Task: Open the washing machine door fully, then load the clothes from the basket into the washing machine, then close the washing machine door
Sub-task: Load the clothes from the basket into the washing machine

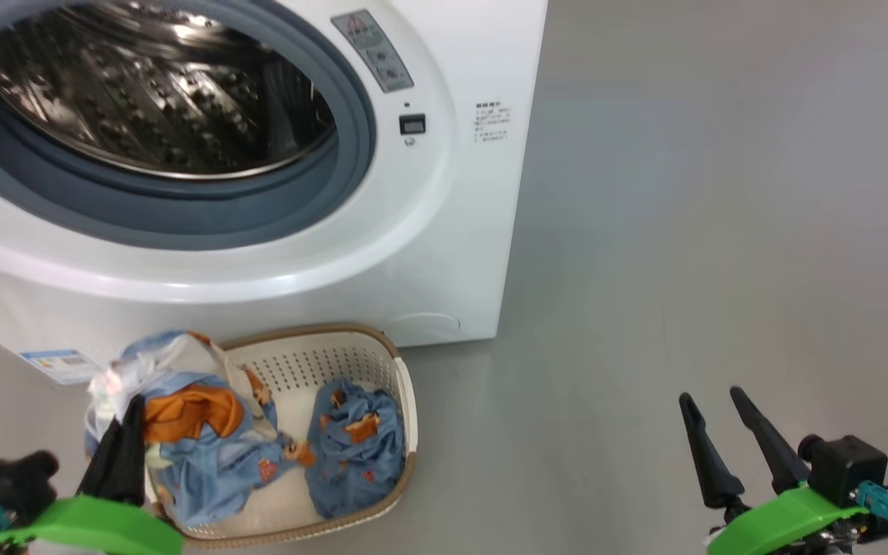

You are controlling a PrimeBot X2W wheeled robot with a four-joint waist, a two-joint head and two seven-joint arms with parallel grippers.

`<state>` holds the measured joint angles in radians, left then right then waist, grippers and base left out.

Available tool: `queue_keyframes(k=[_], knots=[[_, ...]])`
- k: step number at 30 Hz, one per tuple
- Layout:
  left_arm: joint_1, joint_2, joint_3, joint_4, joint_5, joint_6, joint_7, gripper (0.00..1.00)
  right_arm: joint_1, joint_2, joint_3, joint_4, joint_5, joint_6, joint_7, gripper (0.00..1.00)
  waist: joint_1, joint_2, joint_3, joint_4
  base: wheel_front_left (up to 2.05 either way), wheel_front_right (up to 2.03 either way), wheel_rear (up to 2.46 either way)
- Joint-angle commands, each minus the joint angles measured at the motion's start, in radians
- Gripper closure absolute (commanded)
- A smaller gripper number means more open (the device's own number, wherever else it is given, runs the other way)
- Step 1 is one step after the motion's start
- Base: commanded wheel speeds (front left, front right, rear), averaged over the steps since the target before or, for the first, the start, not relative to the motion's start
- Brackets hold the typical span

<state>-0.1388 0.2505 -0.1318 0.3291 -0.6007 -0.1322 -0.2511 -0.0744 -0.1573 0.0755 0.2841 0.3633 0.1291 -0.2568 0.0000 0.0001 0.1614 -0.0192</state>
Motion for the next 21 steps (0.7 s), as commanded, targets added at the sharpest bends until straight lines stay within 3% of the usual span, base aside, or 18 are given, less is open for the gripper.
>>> queue_keyframes(k=[1, 12, 21], knots=[[0.002, 0.017, 0.051, -0.044, 0.023, 0.002, -0.011, 1.0, 0.012, -0.014, 0.01, -0.025, 0.009, 0.002, -0.005, 0.0, 0.0, -0.0001, -0.024, 0.01, 0.0, 0.0, 0.0], [0.152, -0.038, 0.133, -0.24, 0.131, 0.002, -0.011, 1.0, 0.058, -0.018, -0.024, -0.04, 0.011, 0.002, -0.005, 0.0, 0.0, -0.0001, -0.04, 0.021, 0.0, 0.0, 0.0], [0.177, -0.066, 0.161, -0.309, 0.152, 0.002, -0.011, 1.0, 0.056, -0.01, -0.037, -0.048, 0.006, 0.002, -0.005, 0.0, 0.0, -0.0001, -0.023, 0.023, 0.0, 0.0, 0.0]])
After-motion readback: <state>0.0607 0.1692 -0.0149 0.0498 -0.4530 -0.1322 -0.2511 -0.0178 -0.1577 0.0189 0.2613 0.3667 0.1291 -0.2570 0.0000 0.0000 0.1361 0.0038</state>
